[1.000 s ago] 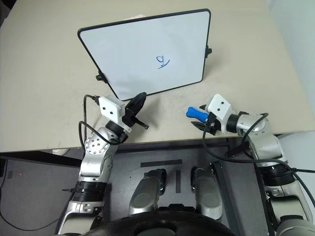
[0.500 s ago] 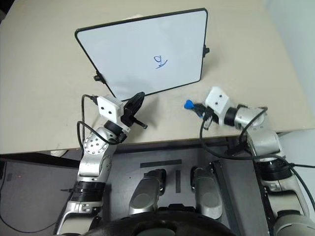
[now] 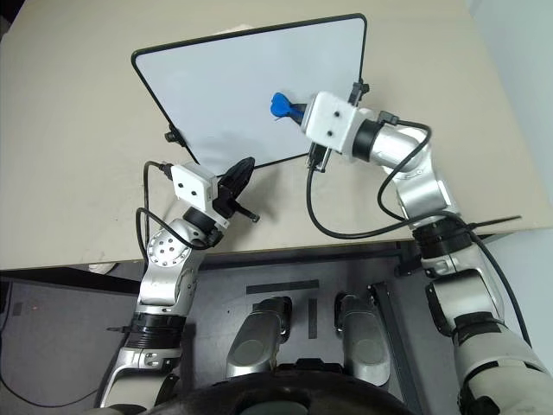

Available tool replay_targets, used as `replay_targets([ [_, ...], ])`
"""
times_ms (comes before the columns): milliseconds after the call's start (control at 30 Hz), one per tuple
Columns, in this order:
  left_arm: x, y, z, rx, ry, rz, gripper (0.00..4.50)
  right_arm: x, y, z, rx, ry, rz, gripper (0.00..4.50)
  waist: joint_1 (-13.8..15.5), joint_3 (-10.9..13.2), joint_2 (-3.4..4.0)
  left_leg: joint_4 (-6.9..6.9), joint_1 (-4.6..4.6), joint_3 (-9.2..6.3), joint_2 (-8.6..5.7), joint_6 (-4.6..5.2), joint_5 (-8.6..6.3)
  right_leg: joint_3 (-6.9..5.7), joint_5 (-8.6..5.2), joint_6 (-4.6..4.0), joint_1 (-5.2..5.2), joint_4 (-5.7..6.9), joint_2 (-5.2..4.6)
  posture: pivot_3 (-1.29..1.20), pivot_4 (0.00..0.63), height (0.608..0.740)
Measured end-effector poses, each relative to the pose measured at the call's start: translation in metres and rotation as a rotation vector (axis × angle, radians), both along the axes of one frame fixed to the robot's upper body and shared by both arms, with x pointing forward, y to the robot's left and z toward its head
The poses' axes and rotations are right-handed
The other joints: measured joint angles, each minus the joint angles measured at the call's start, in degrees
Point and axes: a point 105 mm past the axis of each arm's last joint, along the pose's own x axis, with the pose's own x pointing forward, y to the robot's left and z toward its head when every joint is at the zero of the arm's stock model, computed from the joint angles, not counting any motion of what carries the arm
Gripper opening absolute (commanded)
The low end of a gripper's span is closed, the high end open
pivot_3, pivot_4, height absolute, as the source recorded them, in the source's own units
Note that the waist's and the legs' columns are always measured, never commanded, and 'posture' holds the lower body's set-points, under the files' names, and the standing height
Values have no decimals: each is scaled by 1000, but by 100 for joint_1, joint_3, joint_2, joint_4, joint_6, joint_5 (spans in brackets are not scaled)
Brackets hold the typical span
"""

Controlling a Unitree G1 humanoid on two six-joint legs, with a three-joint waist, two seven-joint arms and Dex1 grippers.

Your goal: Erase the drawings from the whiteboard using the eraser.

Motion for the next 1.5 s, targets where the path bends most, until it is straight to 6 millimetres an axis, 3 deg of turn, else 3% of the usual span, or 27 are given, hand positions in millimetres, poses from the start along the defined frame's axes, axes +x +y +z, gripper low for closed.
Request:
replay_targets([
  [233,0,3,1,2,-4,12,0,18,6,-8,-18,-112,-20,4,-13,0,1,0,2,4,1,-5,-4,-3,14,-22,-12,4,-5,0,150,740],
  [467,0,4,0,2,-3,16,0,18,9,-28,-64,-116,5,4,-33,1,1,-2,6,2,2,-6,-4,-2,36,-37,-13,6,-3,0,150,740],
  [600,0,4,0,2,-4,17,0,19,9,-26,-62,-149,-2,4,-34,1,2,-3,4,2,2,-6,-3,-2,35,-36,-15,3,-3,0,150,740],
  [700,0,4,0,3,-4,17,0,21,10,-16,-42,-208,-9,4,-43,2,4,-3,-1,2,2,-6,-4,-2,34,-33,-22,2,-4,0,150,740],
  [833,0,4,1,4,-7,15,0,25,13,20,33,-324,-20,4,-75,3,4,-7,0,2,3,-8,-5,-1,35,-35,-24,3,-3,0,150,740],
  [933,0,4,1,4,-10,14,0,24,14,29,51,-350,-19,4,-72,2,4,-10,0,1,3,-13,-8,-2,34,-35,-24,2,-3,0,150,740],
  [1100,0,3,3,4,-17,13,0,19,23,13,51,-310,14,4,-80,2,4,-10,0,1,3,-12,-7,-1,30,-32,-24,-2,-3,0,150,740],
  [1300,0,3,3,5,-18,12,0,11,30,-42,-61,-174,59,4,-79,3,4,-10,-2,1,3,-23,-14,-1,31,-34,-25,-2,-5,0,150,740],
  [1500,0,3,3,11,-18,13,0,12,29,-45,-72,-169,54,4,-75,3,4,-10,-1,1,3,-70,-42,-2,31,-34,-25,-2,-4,0,150,740],
])
